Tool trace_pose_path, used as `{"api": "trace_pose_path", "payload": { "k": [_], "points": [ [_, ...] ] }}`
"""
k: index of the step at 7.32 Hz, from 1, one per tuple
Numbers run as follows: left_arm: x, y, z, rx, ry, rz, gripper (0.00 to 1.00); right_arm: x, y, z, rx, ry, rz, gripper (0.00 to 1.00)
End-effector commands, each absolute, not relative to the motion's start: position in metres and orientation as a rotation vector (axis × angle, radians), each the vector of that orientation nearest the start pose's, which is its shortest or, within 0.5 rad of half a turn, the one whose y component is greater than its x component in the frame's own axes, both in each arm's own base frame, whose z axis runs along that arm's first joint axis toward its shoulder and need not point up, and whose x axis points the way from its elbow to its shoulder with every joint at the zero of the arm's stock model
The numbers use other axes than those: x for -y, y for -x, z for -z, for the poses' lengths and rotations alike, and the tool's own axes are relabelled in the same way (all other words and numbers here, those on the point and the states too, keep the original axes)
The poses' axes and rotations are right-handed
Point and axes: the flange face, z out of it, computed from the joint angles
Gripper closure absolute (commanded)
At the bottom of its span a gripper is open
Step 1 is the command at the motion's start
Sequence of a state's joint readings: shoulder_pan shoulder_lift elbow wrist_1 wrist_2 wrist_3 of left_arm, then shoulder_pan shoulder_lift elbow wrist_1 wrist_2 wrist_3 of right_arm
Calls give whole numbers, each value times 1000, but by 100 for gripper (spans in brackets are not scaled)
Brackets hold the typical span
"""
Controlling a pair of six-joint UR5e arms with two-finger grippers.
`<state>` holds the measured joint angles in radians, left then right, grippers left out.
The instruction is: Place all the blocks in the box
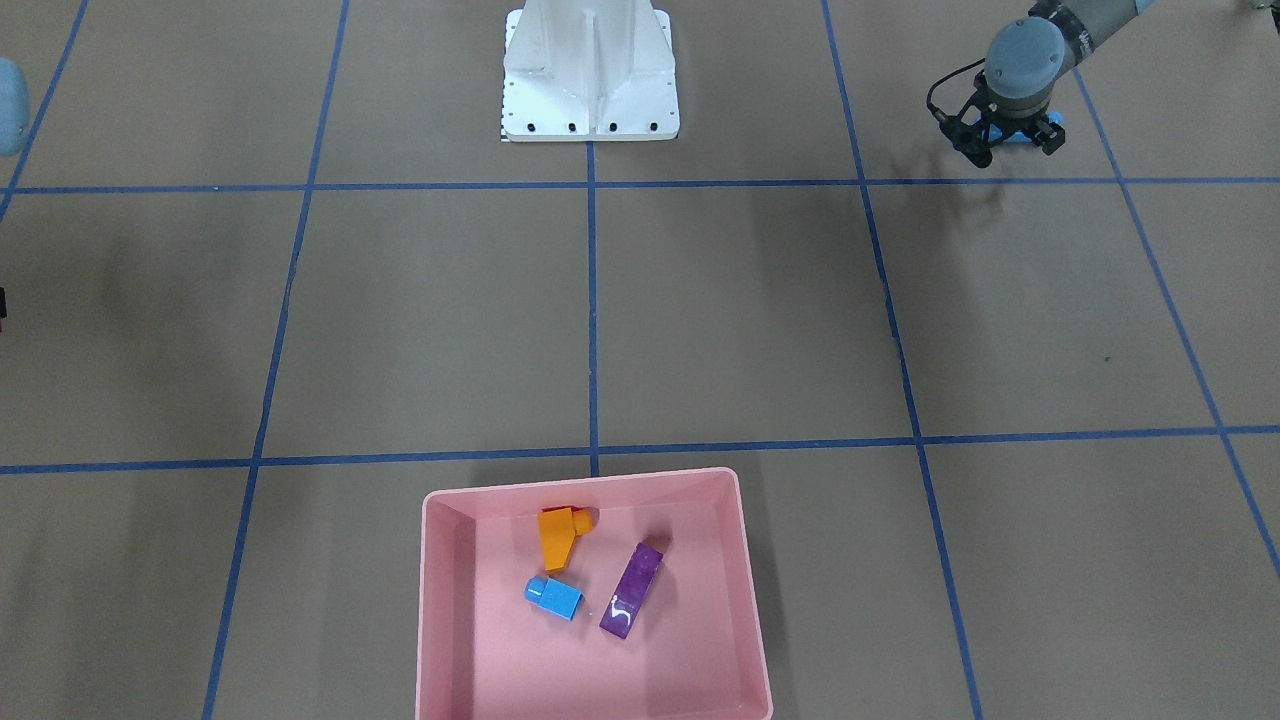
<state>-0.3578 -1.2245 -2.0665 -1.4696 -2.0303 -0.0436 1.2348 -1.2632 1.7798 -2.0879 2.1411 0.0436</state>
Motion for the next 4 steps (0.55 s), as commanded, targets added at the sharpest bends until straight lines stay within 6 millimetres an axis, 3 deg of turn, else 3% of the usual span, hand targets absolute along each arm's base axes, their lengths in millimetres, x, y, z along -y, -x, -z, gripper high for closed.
{"api": "trace_pose_path", "payload": {
  "k": [1,4],
  "points": [
    [201,-297,-590,-417,254,-1163,1,564,110,-457,561,104,282,0],
    [195,-301,-598,-404,274,-1157,4,564,110,-457,560,104,281,0]
  ]
}}
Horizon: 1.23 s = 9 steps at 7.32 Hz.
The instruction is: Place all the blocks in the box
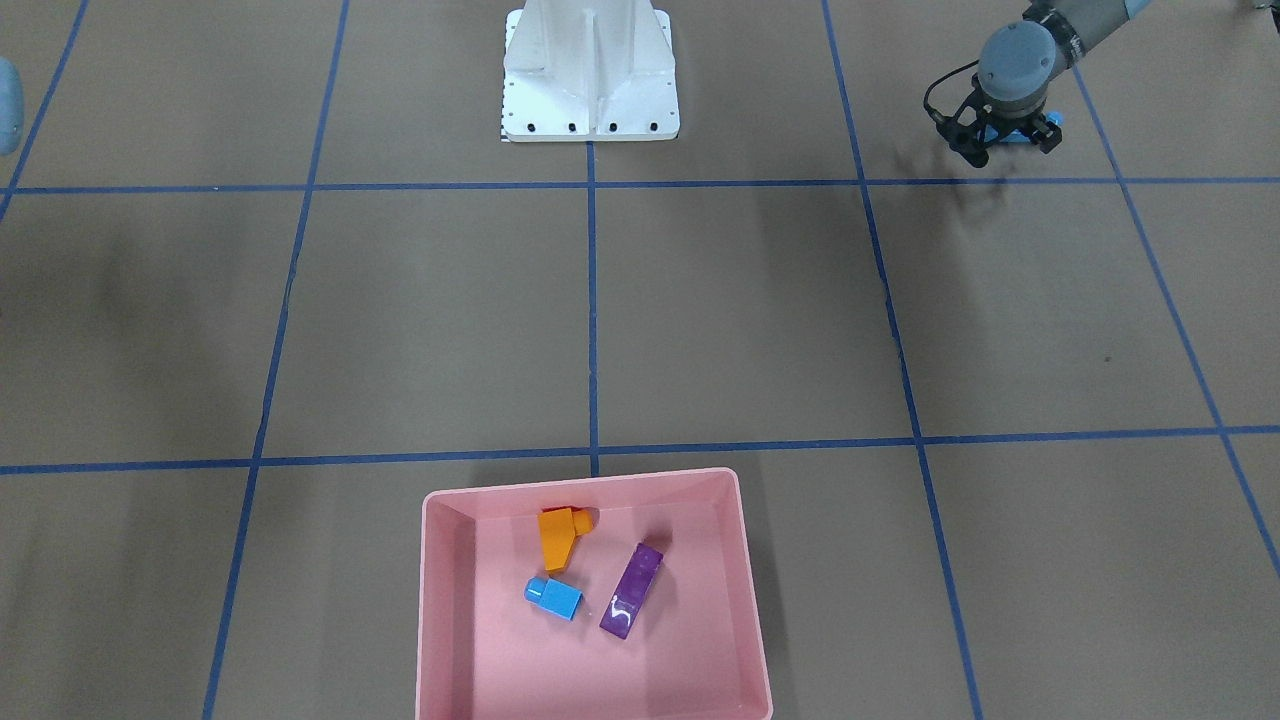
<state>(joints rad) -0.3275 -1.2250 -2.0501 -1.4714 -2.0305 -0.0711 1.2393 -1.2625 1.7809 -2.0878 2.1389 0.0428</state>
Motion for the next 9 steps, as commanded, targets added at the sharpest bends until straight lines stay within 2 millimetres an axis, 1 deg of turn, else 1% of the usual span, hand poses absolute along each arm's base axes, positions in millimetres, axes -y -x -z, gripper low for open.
{"api": "trace_pose_path", "payload": {
  "k": [1,2,3,4,5,6,7,8,9],
  "points": [
    [195,-301,-598,-404,274,-1156,12,564,110,-458,560,106,281,0],
    [195,-300,-597,-408,275,-1153,24,565,110,-457,557,104,281,0],
    [195,-301,-596,-411,276,-1151,41,565,110,-458,557,105,281,0],
    [195,-301,-597,-410,279,-1146,53,565,110,-456,557,102,282,0],
    [195,-302,-594,-406,283,-1099,66,565,111,-458,556,106,282,0],
    [195,-302,-590,-409,278,-1091,81,565,111,-458,556,106,282,0],
    [195,-302,-587,-409,278,-1074,98,565,110,-457,557,104,281,0],
    [194,-300,-577,-422,265,-1071,100,566,111,-457,555,104,283,0],
    [193,-298,-566,-434,254,-1073,100,566,110,-456,556,102,282,0]
  ]
}}
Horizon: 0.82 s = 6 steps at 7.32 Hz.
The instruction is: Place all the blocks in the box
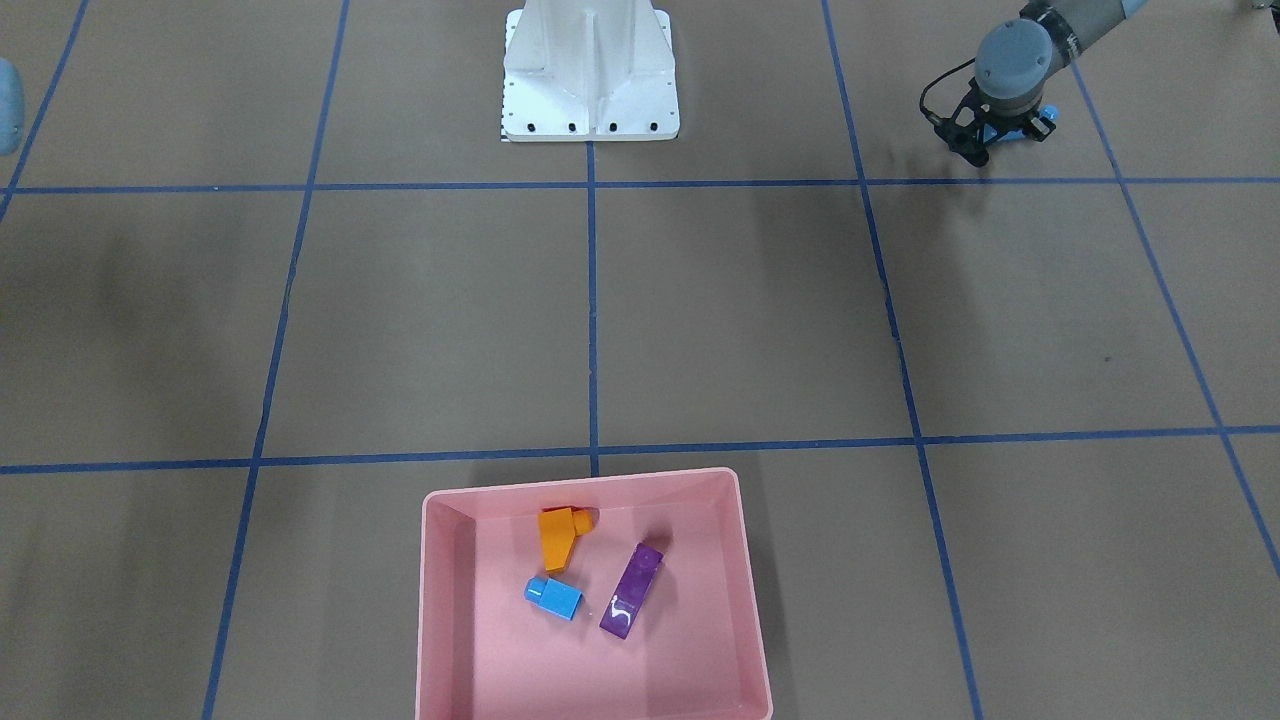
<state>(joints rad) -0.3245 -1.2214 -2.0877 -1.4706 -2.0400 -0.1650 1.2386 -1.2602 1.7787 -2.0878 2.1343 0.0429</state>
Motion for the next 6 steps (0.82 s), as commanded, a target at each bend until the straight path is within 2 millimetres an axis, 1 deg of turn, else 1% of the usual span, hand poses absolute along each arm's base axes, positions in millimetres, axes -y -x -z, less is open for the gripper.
{"api": "trace_pose_path", "payload": {
  "k": [1,2,3,4,5,6],
  "points": [
    [193,-297,-553,-448,242,-1062,100,566,110,-454,555,99,282,0],
    [193,-296,-542,-460,229,-1052,100,566,110,-454,555,99,282,0],
    [194,-294,-519,-490,192,-1047,100,567,107,-456,549,98,279,0],
    [197,-289,-489,-533,140,-1046,100,567,102,-456,542,91,280,0],
    [198,-288,-462,-577,96,-1052,100,565,98,-460,540,95,279,0],
    [206,-287,-446,-652,109,-1017,100,555,85,-474,513,100,288,0]
  ]
}}
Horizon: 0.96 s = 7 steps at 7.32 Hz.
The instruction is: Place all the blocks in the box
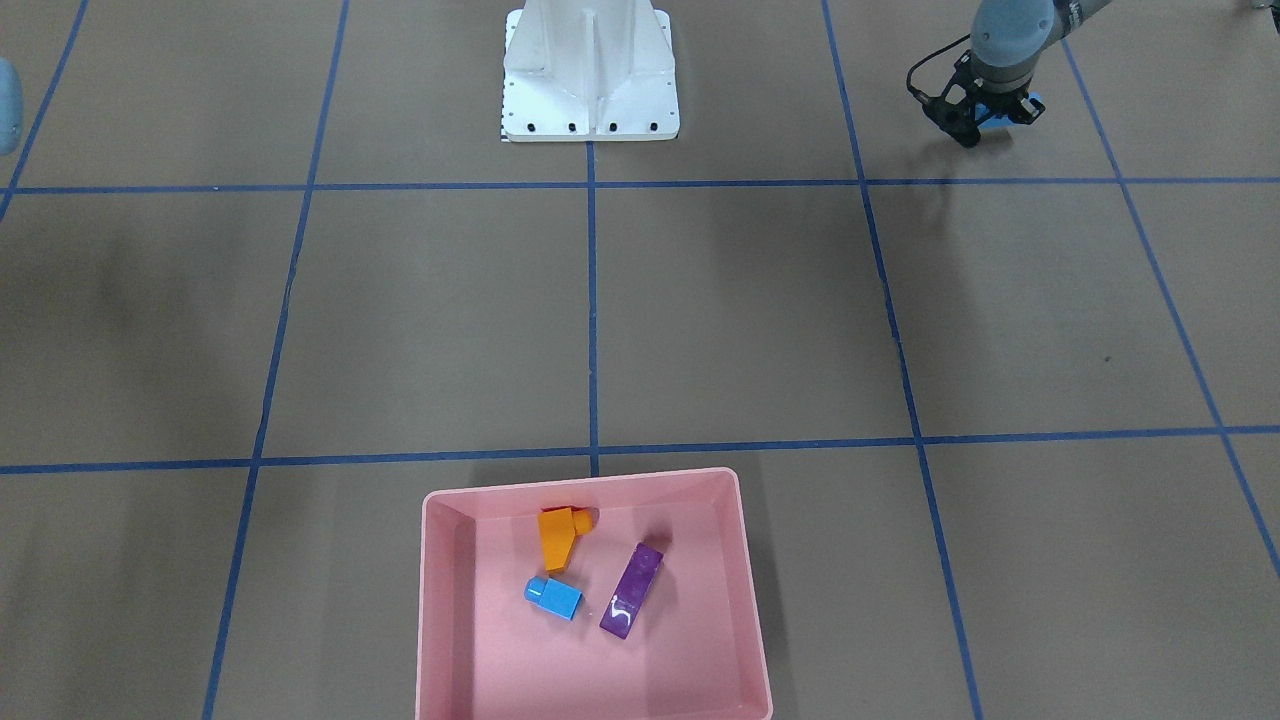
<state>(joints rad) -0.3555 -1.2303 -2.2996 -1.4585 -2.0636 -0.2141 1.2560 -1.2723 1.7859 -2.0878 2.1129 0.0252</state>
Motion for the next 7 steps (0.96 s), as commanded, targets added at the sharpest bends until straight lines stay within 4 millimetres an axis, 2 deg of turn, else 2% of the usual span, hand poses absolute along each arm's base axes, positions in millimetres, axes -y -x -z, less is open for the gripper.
{"api": "trace_pose_path", "payload": {
  "k": [1,2,3,4,7],
  "points": [
    [231,-282,-430,-700,74,-942,100,533,67,-500,492,117,325,0],
    [250,-276,-418,-722,32,-894,100,507,50,-537,493,161,370,0],
    [273,-259,-413,-747,10,-822,100,477,26,-575,503,208,406,0],
    [292,-249,-404,-782,-13,-772,100,450,9,-605,515,246,441,0],
    [324,-237,-379,-865,-59,-702,100,371,-12,-676,550,379,519,0]
  ]
}}
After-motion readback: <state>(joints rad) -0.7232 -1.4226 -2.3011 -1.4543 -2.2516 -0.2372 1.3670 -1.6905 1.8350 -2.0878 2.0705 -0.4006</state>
